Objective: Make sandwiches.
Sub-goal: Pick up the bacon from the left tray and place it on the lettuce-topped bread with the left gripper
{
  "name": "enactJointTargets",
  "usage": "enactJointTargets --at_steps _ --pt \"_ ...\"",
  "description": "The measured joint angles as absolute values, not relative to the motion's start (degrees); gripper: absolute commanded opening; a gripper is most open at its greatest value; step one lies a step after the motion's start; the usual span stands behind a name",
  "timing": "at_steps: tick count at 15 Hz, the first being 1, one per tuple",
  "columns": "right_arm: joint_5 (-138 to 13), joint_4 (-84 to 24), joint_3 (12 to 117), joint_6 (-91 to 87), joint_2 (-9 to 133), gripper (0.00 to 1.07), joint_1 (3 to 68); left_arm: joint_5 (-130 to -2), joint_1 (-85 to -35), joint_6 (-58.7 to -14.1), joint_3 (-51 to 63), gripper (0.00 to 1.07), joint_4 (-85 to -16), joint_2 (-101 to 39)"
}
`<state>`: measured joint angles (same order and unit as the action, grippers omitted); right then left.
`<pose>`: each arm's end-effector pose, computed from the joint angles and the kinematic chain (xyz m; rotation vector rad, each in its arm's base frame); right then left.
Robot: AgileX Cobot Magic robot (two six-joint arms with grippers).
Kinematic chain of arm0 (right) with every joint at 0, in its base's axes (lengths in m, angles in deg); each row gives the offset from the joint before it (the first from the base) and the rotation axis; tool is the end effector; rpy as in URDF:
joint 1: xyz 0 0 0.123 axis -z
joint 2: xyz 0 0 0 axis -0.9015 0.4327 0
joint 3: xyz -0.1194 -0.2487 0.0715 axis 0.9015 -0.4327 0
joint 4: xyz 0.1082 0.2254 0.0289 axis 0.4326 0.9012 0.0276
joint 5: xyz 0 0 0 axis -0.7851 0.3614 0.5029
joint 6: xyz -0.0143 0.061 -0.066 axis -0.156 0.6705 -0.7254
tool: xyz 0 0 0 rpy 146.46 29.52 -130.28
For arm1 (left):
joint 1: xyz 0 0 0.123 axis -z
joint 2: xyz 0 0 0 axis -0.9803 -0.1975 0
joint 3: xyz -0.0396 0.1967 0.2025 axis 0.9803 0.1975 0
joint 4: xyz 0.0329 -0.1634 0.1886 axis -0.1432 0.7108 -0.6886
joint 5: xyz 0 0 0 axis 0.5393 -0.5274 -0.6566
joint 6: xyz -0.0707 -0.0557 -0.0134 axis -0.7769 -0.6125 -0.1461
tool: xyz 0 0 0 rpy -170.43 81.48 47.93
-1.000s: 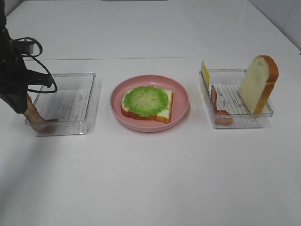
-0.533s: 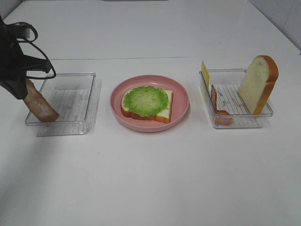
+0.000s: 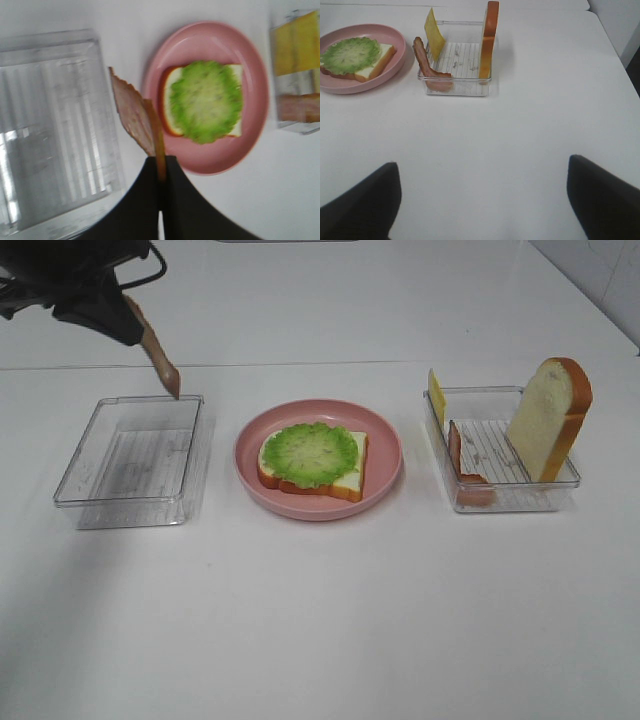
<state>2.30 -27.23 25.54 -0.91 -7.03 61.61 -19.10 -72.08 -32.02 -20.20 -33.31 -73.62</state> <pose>-0.0066 0.0039 0.2778 -0.1151 2.0387 0.0535 0.4173 -0.0884 0.2781 0.0675 2.6702 -0.7073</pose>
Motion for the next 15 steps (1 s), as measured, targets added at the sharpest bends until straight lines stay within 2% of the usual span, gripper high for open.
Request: enactJointTargets --at_steps 4,6,7,10,11,15 --pt "2.3 -27.2 25.5 -0.9 -7.0 0.85 61.6 -20.6 -71.0 -22.3 -20.4 0.00 -13.4 -76.0" --pt "2.3 -27.2 25.5 -0.9 -7.0 0.85 61.6 -20.6 -70.2 -19.9 -20.4 0.00 -9.4 -77.2" --pt "2.3 -27.2 25.5 -0.9 -7.0 0.85 61.6 -20.7 -68.9 -17.6 -20.4 0.00 -5.2 -78.7" --pt "2.3 -27.2 25.5 -0.9 -7.0 0.85 61.6 -21.5 -64.7 -13.3 -20.4 0.00 1.4 -82.7" --pt "2.3 -27.2 25.5 -0.9 -7.0 0.85 61.6 -22.5 -62.0 -11.0 -20.4 0.00 5.5 -85.4" --pt "2.3 -27.2 25.5 -0.9 -7.0 0.85 61.6 -23.6 -59.0 -6.3 -20.4 0.00 10.9 -91.0"
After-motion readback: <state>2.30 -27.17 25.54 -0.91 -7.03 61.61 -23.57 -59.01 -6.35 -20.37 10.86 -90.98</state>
